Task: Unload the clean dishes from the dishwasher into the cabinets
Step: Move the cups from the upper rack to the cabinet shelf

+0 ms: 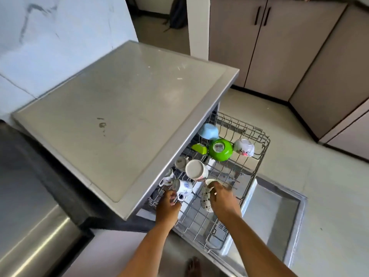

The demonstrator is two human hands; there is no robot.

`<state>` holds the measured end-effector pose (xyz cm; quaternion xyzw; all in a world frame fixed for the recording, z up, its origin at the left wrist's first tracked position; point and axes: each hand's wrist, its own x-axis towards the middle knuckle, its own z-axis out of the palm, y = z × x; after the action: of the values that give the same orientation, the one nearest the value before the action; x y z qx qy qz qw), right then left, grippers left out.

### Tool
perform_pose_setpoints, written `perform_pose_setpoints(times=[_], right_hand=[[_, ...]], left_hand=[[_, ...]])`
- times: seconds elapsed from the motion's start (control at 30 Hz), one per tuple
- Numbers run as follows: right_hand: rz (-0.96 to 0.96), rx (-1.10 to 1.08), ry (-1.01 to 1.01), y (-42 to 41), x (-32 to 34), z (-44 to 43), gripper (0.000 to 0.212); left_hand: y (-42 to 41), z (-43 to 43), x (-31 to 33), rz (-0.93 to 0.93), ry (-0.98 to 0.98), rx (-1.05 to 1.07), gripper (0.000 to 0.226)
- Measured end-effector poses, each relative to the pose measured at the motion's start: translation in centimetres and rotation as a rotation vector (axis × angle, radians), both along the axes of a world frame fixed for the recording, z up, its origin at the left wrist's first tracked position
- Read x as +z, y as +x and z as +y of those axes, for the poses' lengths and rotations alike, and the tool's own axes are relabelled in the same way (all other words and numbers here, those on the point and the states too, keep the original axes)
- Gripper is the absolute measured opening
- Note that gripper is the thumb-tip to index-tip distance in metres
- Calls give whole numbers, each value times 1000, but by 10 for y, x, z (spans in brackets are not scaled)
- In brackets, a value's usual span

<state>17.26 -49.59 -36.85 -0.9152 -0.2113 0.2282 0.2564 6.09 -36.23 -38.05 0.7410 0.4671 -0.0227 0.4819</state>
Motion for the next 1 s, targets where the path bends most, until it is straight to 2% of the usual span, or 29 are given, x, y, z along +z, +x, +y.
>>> perform_pose_setpoints(times=[0.17,0.27,0.4,0.53,0.7,0.8,0.87,1.0], right_hand=[[2,75,26,6,-29,18,39],[-52,180,62,14,-38,31,42],[-157,220,86,24,-42,51,39],[-198,251,76,32,-50,60,41],[-128,308,128,33,-52,74,43],[-118,425,182,31,-53,96,45],[-138,505,220,30,-52,117,43],[-222,624,143,30,-55,144,39]], left_hand=[[32,20,-48,64,44,-14,56],[53,31,-65,113,69,28,59],[64,35,-82,178,115,-53,64],[67,35,-84,161,185,-68,57],[56,39,-62,150,202,28,55],[44,37,-41,118,311,183,50],[38,37,-33,143,301,275,46],[35,41,-28,235,284,376,33]])
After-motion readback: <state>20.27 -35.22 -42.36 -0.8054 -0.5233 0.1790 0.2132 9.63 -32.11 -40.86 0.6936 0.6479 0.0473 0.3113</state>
